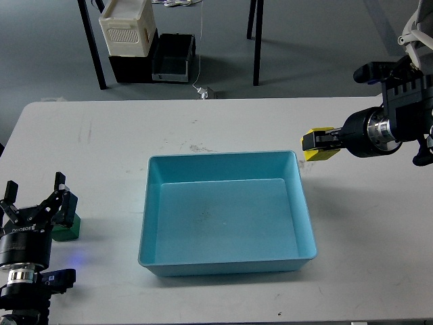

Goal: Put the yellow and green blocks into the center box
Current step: 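Lift the yellow cube with the right gripper and carry it over the tray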

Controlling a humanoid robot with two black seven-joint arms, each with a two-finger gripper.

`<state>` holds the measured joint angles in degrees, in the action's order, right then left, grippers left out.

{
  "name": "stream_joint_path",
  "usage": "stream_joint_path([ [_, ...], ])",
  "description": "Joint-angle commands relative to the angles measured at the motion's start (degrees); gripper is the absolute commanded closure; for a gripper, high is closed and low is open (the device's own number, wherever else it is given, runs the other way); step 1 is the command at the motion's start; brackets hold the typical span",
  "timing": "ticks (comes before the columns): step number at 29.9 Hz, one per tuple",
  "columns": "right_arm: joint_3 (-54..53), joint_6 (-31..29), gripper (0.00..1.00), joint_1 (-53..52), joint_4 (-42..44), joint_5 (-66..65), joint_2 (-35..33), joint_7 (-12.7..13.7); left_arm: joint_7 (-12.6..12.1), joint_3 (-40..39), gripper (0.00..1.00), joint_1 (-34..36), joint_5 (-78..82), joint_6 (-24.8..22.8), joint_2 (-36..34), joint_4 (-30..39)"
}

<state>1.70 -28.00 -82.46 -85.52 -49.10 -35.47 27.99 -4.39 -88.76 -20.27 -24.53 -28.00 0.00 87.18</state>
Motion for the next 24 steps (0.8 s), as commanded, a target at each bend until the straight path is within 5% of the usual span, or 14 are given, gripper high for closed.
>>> stream_joint_path([
  [1,2.95,0.00,1.00,-4.46,-1.13,2.60,4.08,0.01,-0.01,-0.01,0.00,-0.04,0.01,0.00,0.00,0.00],
  [16,12.71,0.00,0.99,-4.02,2.55,3.05,20.52,0.01,-0.01,0.08,0.00,-0.21,0.01,0.00,0.00,-0.09],
  [24,17.37,0.00,0.67,-2.53,8.70,2.87,29.13,0.01,-0.01,0.08,0.00,0.14,0.01,0.00,0.00,-0.17],
])
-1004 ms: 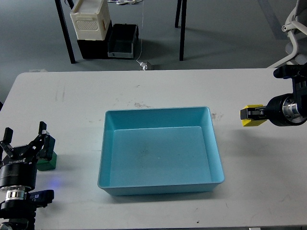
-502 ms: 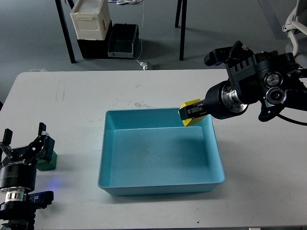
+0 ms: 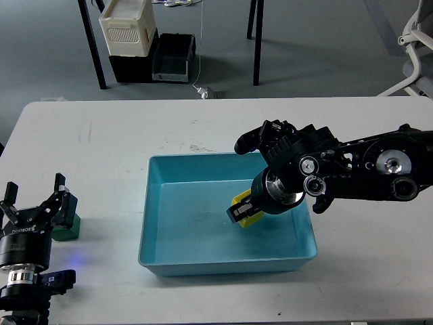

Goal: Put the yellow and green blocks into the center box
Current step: 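Lower the yellow cube into the tray and open the right gripper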

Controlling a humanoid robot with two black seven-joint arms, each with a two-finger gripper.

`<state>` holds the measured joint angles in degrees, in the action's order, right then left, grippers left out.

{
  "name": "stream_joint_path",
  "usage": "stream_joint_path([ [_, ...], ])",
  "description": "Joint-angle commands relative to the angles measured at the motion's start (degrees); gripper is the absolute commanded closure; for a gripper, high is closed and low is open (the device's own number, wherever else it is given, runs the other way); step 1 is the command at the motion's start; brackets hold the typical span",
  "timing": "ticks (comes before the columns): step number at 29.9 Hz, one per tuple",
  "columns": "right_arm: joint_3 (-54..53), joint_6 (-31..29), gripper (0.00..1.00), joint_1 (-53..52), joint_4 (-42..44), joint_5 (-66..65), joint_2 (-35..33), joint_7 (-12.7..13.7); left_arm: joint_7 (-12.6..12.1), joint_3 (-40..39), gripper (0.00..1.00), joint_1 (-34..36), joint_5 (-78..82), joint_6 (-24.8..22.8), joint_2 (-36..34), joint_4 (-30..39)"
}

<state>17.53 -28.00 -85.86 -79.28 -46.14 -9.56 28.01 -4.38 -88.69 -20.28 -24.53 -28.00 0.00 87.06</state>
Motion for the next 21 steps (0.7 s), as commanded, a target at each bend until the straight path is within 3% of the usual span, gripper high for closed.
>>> stream_joint_path([
  [1,1.71,0.00,0.62,1.13,3.34,-0.09,3.93,-0.01,-0.01,0.00,0.00,0.16,0.01,0.00,0.00,-0.05],
  [3,1.80,0.00,0.47,1.57,4.40,-0.09,4.99,-0.01,-0.01,0.00,0.00,0.16,0.01,0.00,0.00,-0.05],
  [6,1.80,0.00,0.13,1.92,4.93,-0.09,5.69,-0.01,-0.10,0.00,0.00,0.33,0.09,0.00,0.00,-0.05],
  [7,1.80,0.00,0.08,1.92,4.93,-0.09,5.69,-0.01,-0.01,0.00,0.00,0.33,0.01,0.00,0.00,-0.05],
  [15,-0.56,0.00,0.03,1.66,5.02,0.52,4.12,-0.01,-0.10,0.00,0.00,0.42,0.09,0.00,0.00,-0.05],
  [21,-12.68,0.00,0.02,1.31,10.28,2.53,-0.80,-0.01,-0.10,0.00,0.00,0.42,0.09,0.00,0.00,-0.05],
])
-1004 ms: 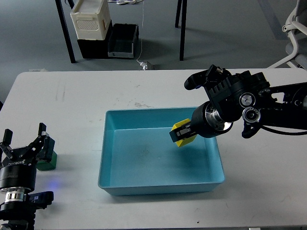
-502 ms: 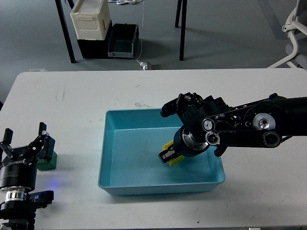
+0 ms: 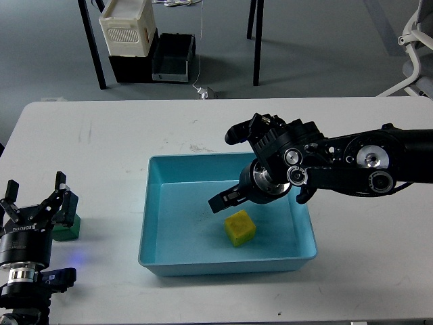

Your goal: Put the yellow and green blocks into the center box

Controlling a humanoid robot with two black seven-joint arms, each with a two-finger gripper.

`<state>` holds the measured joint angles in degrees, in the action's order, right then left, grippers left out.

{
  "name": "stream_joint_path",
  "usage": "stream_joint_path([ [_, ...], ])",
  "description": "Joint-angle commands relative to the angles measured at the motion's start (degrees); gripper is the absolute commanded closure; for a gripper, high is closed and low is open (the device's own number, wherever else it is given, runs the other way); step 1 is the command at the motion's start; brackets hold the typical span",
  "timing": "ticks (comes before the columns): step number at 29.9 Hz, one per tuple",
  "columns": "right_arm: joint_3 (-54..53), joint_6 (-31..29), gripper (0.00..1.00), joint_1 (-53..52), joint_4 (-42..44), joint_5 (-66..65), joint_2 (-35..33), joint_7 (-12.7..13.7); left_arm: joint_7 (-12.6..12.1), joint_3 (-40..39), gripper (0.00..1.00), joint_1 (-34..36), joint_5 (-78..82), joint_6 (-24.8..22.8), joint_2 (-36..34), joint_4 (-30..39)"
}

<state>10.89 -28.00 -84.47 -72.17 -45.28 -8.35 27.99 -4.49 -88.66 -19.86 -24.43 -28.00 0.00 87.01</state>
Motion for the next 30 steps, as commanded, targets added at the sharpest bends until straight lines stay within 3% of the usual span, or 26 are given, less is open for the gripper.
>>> stream_joint_path([
  [1,-7.18,0.00,0.01,-0.16,4.13,2.90,-2.80,0.01,0.00,0.07,0.00,-0.10,0.08,0.00,0.00,0.00],
  [10,-25.28,0.00,0.01,6.15,7.03,14.85,-10.63,0.01,0.00,0.07,0.00,-0.01,0.08,0.00,0.00,0.00],
  [17,-35.30,0.00,0.01,9.41,19.32,37.60,-12.91,0.01,0.00,0.07,0.00,0.17,0.08,0.00,0.00,0.00],
  [24,-55.07,0.00,0.00,15.83,29.53,48.52,-11.60,0.01,0.00,0.07,0.00,0.96,0.17,0.00,0.00,-0.79],
  [30,-63.87,0.00,0.00,18.55,34.45,53.97,-10.45,0.01,0.00,0.07,0.00,0.96,0.08,0.00,0.00,-0.87],
])
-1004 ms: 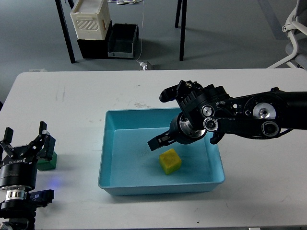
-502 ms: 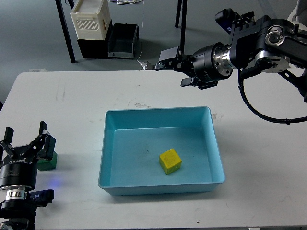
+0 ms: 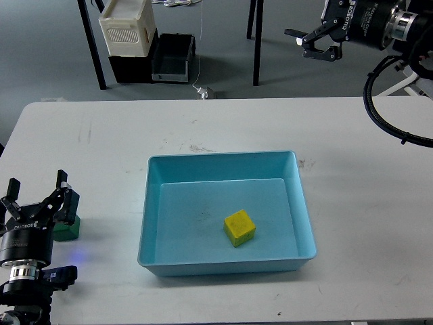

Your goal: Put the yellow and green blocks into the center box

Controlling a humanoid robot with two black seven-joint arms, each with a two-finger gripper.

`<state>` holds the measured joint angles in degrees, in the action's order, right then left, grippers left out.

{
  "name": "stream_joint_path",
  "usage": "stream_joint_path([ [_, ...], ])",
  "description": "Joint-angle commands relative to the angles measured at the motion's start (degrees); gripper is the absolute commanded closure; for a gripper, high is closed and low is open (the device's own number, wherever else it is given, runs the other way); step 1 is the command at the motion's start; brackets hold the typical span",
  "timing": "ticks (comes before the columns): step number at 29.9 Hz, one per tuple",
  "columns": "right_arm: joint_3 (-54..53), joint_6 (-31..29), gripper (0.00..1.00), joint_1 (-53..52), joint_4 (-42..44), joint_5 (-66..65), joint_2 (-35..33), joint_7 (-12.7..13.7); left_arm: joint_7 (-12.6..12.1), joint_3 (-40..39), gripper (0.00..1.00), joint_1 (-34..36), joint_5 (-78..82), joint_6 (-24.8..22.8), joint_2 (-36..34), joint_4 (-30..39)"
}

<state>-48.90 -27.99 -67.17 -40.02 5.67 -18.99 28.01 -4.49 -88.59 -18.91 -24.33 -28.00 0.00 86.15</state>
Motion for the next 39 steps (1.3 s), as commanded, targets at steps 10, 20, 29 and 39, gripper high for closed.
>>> stream_joint_path([
  [10,-9.11,-0.01,0.00,1.42,7.60,4.17,-0.61,-2.52,0.00,-0.09,0.00,0.01,-0.19,0.00,0.00,-0.02],
  [20,-7.43,-0.01,0.00,3.01,3.81,4.26,-1.75,-2.87,0.00,0.00,0.00,0.28,-0.10,0.00,0.00,0.07],
  [29,-30.18,-0.01,0.00,16.17,-3.90,6.46,4.31,-2.35,0.00,0.35,0.00,0.28,-0.10,0.00,0.00,0.42],
  [39,-51.81,6.44,0.00,38.23,-25.78,6.54,3.43,-2.43,-0.52,0.00,0.00,1.25,-0.01,0.00,0.00,2.26],
])
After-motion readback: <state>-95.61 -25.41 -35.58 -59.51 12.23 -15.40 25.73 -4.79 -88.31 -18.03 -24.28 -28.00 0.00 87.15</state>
